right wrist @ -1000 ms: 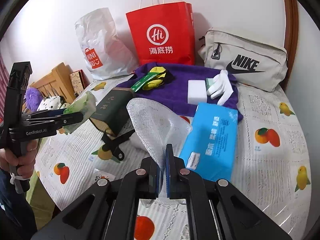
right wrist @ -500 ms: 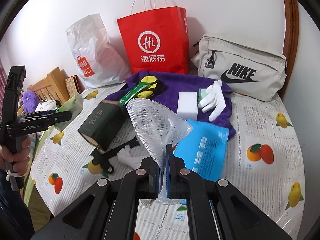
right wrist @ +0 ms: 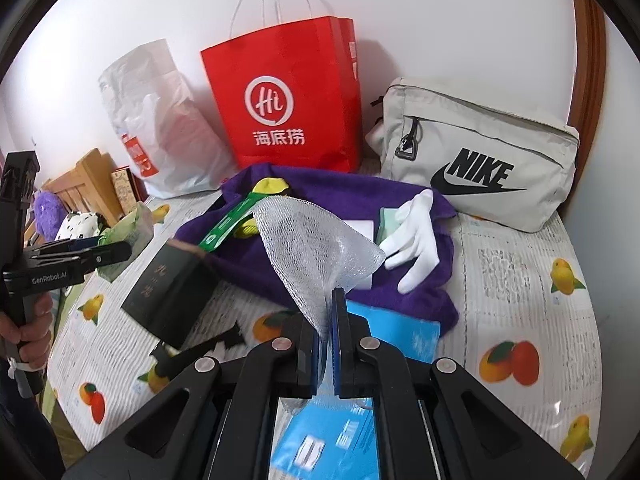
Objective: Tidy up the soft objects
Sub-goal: 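Carry the tea packet to the purple towel with the left tool while the right tool carries the mesh bag, then open the left tool to drop the tea packet on the towel while the right tool releases the mesh bag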
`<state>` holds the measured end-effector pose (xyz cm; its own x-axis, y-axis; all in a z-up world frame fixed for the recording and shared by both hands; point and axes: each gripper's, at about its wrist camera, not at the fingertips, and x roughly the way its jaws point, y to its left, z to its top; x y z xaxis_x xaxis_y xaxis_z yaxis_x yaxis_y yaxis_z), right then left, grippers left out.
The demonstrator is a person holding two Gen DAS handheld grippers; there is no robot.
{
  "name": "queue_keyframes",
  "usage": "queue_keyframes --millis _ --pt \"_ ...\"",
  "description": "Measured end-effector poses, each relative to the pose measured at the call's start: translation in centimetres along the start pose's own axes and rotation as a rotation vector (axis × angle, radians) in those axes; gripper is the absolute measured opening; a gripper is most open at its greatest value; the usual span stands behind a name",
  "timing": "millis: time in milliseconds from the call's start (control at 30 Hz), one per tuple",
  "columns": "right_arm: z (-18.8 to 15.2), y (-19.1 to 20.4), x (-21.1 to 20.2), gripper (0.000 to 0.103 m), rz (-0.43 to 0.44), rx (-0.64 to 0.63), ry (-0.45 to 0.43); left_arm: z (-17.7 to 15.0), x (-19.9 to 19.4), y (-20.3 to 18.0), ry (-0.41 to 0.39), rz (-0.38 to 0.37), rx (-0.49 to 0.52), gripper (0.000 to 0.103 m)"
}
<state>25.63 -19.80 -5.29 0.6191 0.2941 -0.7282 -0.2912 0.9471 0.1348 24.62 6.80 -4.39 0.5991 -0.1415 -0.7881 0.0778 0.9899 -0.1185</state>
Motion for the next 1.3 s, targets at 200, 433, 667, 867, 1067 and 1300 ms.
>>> queue_keyframes --millis 200,433,667,867,1067,1300 --pt "2.1 -1.1 2.6 0.005 -0.006 0.015 0.013 2.0 2.5 -0.5 0.022 -0.004 0.004 0.056" --pt "4.2 -2.4 6.1 0.005 -0.026 0.02 0.044 4.1 5.6 -1.2 0.054 -0.019 0.013 0.056" --pt "5.4 -3.7 9.8 0.006 -0.048 0.013 0.105 5.3 8.3 -2.0 0.095 -0.036 0.029 0.056" --pt "5.7 -4.8 12.5 0.006 -0.067 0.019 0.157 6.2 10.1 -2.5 0.119 -0.046 0.043 0.056" --pt "5.5 -5.4 14.5 0.008 -0.083 0.035 0.199 6.6 11.9 -3.2 0.138 -0.066 0.061 0.056" --pt "5.6 -5.4 15.2 0.05 -0.05 0.025 0.203 7.0 14.3 -4.5 0.178 -0.08 0.08 0.056"
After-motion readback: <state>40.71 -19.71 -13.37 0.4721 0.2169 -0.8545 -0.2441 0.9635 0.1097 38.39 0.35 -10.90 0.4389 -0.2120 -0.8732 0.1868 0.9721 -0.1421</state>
